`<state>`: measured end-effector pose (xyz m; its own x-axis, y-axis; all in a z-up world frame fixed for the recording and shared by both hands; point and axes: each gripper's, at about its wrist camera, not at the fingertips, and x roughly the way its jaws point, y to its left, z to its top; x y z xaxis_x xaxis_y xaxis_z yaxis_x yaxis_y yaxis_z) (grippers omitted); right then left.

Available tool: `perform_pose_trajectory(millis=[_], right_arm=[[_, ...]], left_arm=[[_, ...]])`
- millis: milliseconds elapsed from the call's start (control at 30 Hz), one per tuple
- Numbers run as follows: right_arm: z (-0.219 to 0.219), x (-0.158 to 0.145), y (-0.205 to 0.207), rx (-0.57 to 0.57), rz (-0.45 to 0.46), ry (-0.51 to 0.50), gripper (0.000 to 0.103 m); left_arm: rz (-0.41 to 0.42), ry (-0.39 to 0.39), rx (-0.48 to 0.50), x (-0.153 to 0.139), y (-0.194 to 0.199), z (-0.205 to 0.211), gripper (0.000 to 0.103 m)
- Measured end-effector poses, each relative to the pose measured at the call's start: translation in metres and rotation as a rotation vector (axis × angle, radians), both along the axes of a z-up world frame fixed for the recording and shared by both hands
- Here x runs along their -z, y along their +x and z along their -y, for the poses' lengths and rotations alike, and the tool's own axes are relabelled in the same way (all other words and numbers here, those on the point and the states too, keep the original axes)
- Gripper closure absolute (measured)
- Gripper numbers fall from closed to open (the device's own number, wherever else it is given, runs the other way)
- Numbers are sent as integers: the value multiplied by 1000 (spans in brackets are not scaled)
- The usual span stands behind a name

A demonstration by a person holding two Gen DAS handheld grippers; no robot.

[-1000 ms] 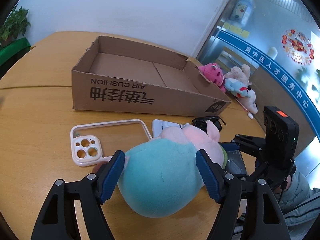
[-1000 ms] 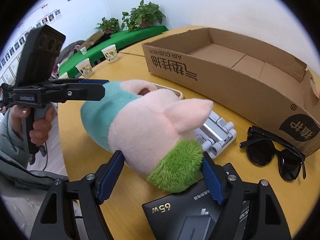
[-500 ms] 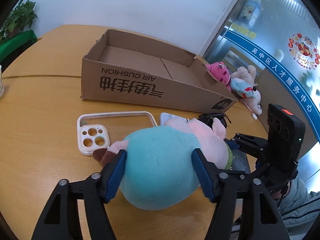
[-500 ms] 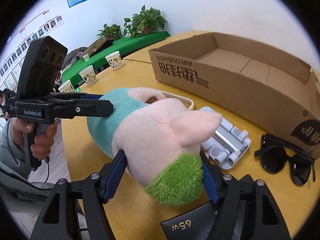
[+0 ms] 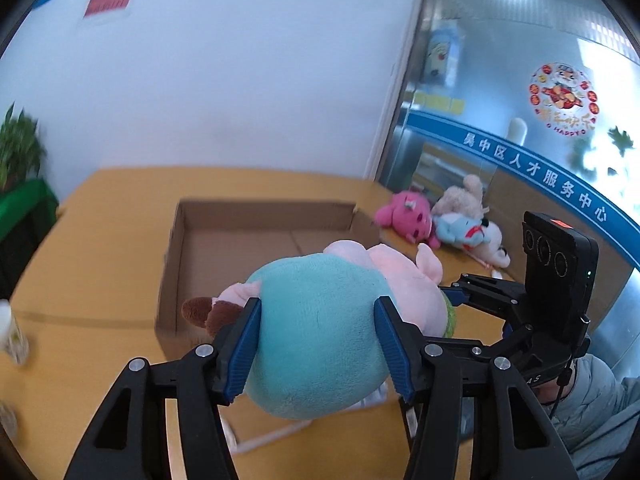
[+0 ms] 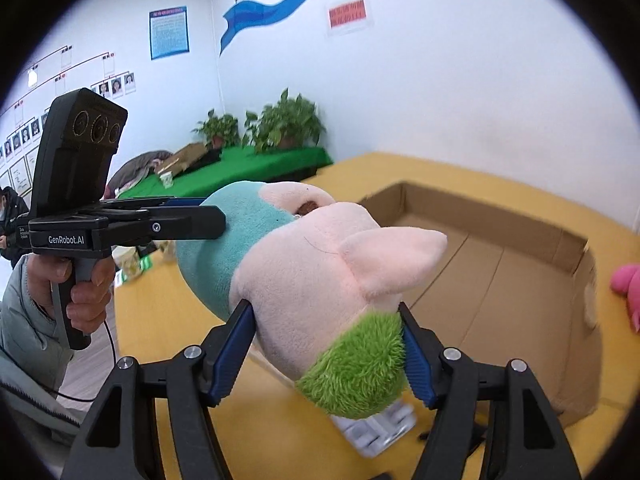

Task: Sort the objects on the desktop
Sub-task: 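Lift the plush pig with both grippers and carry it toward the cardboard box, then lower the plush pig into the cardboard box and open both grippers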

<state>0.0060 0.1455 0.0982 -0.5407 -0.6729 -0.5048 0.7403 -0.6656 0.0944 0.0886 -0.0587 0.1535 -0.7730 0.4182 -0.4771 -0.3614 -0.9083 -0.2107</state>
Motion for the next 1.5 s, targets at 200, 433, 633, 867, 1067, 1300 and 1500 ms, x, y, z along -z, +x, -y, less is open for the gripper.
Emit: perform_pose_trajectory(millis=[200, 433, 633, 867, 1067, 1300, 1500], right_arm=[[-12, -51, -30, 45, -123, -14, 35], [-14, -97, -76, 56, -207, -6, 35], [-9, -107, -120, 32, -175, -32, 35], [16, -86, -198, 18, -93, -26, 35], [27, -49, -261, 6, 1, -11, 35], [55, 24, -314, 13, 144, 53, 35], [67, 85, -333, 22, 243, 100, 35]], left_arm=[[-144, -19, 48, -51, -34, -17, 49], [-237, -3, 66, -94, -86, -20, 49], [-281, -42, 48, -113, -130, -21, 49], [-243, -67, 26, -106, -206, -14, 51], [-125, -63, -17, -65, -277, 5, 55], [84, -21, -82, 20, -347, 36, 55], [231, -32, -116, 83, -378, 44, 55]])
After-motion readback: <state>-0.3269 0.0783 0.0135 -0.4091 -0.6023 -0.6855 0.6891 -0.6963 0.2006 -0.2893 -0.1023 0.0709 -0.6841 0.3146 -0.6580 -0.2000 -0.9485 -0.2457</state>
